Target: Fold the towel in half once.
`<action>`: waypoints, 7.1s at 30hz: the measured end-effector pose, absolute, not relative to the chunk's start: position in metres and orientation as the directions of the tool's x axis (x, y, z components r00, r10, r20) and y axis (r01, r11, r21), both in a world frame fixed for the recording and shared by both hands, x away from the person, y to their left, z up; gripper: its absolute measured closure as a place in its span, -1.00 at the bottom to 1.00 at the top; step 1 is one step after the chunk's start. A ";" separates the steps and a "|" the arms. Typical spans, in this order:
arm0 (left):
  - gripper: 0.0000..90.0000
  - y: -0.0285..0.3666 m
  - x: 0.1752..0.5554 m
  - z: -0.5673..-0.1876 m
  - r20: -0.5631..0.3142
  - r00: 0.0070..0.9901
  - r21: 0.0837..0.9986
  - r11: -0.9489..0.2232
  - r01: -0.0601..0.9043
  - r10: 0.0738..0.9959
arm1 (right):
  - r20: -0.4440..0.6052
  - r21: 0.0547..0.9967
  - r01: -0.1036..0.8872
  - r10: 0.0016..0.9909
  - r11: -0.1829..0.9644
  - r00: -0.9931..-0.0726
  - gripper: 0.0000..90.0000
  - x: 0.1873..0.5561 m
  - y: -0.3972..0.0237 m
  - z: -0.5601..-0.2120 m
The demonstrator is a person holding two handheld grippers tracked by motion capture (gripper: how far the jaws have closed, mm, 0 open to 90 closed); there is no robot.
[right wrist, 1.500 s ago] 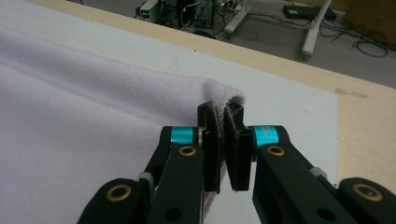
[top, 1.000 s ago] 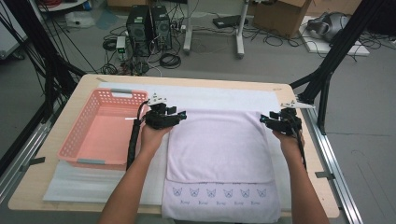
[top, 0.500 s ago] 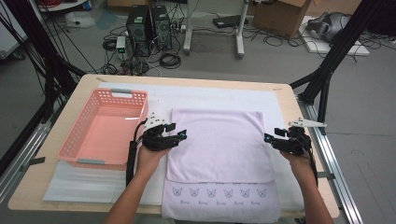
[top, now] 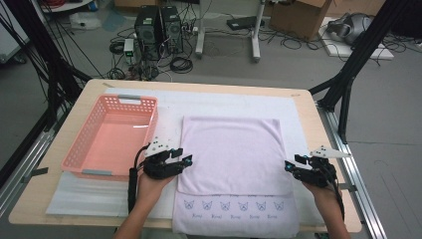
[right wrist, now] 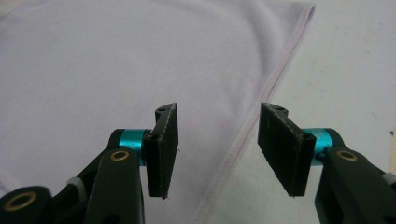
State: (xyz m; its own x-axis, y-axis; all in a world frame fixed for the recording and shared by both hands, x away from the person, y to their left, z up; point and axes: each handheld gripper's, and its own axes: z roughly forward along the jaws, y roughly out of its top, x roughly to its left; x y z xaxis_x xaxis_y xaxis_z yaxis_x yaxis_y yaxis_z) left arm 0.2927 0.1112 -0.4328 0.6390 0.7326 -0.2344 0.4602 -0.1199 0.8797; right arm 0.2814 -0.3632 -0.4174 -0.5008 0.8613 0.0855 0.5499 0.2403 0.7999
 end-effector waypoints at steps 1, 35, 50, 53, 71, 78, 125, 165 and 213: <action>0.14 0.112 0.289 -0.435 -0.237 0.638 0.877 -0.122 0.465 0.732 | 0.080 0.800 0.548 0.861 0.245 -0.502 0.06 0.277 -0.363 -0.418; 0.85 0.100 0.249 -0.452 -0.092 0.669 0.807 -0.339 0.484 0.737 | 0.013 0.742 0.573 0.847 0.348 -0.531 0.79 0.234 -0.347 -0.446; 0.90 0.128 0.230 -0.437 -0.308 0.654 0.853 -0.104 0.512 0.691 | 0.118 0.777 0.581 0.850 0.243 -0.513 0.94 0.220 -0.360 -0.435; 0.90 0.133 0.217 -0.434 -0.312 0.665 0.856 -0.103 0.507 0.678 | 0.120 0.781 0.573 0.841 0.248 -0.528 0.94 0.207 -0.360 -0.431; 0.90 0.140 0.162 -0.436 -0.304 0.712 0.852 -0.154 0.500 0.632 | 0.120 0.781 0.561 0.816 0.274 -0.565 0.94 0.137 -0.363 -0.428; 0.90 0.142 0.133 -0.439 -0.314 0.742 0.838 -0.193 0.509 0.592 | 0.127 0.771 0.569 0.806 0.287 -0.578 0.94 0.107 -0.363 -0.429; 0.88 0.103 0.354 -0.450 -0.192 0.482 0.773 -0.171 0.611 0.855 | 0.098 0.738 0.652 0.928 0.175 -0.360 0.79 0.322 -0.364 -0.445; 0.89 0.092 0.392 -0.440 -0.159 0.522 0.836 -0.167 0.522 0.838 | 0.173 0.743 0.639 0.867 0.196 -0.467 0.91 0.376 -0.356 -0.436; 0.47 0.099 0.334 -0.436 -0.221 0.592 0.828 -0.172 0.534 0.775 | 0.092 0.814 0.544 0.880 0.203 -0.467 0.49 0.316 -0.363 -0.414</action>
